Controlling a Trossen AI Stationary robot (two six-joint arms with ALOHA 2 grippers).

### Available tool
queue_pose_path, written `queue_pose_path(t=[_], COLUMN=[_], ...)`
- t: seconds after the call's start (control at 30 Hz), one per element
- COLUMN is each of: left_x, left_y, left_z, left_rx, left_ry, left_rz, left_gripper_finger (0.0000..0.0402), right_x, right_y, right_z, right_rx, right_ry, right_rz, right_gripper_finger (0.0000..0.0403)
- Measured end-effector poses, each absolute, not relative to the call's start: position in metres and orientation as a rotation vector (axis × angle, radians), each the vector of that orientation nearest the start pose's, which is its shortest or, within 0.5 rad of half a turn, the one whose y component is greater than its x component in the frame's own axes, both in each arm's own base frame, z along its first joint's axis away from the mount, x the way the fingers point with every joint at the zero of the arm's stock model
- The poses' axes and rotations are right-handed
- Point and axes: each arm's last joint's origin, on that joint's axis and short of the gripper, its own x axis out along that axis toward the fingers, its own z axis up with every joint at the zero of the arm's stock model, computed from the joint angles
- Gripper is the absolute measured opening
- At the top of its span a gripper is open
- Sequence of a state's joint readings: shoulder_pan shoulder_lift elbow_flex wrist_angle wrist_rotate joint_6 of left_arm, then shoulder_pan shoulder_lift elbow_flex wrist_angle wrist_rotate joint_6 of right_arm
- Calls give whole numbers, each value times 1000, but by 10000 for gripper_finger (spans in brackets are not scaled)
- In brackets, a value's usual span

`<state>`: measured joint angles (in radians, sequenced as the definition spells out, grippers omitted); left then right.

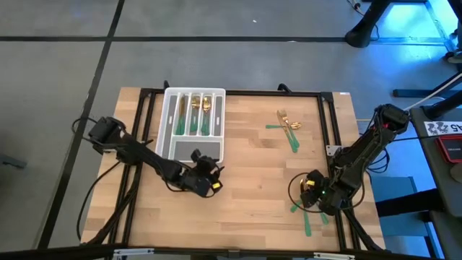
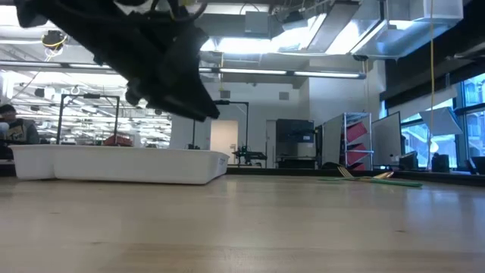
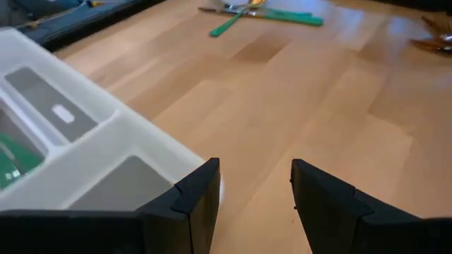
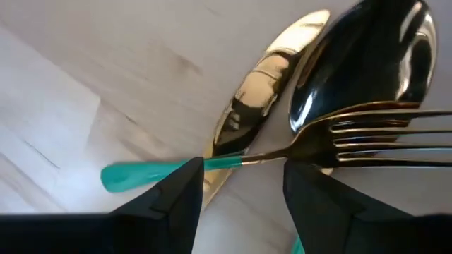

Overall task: Sort silverware
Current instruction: Put the green fork into the white cutlery tray

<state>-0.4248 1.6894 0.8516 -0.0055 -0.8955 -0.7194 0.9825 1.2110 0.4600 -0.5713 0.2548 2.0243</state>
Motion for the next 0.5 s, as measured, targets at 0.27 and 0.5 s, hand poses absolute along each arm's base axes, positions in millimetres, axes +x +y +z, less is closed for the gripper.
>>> queue_pose_path(t=[0.27, 0.5], left_x=[300, 300], left_y=[-110, -110], left_z=[145, 144], left_rx=[-148, -139], left_ry=[469, 469], left_rz=[689, 695], left_gripper_finger=[164, 164], right_x=[101, 110], right_y=[129, 121], right_z=[126, 118], right_rx=[959, 878], right_ry=[1036, 966], right_rz=[-669, -718], right_gripper_finger=[140, 94])
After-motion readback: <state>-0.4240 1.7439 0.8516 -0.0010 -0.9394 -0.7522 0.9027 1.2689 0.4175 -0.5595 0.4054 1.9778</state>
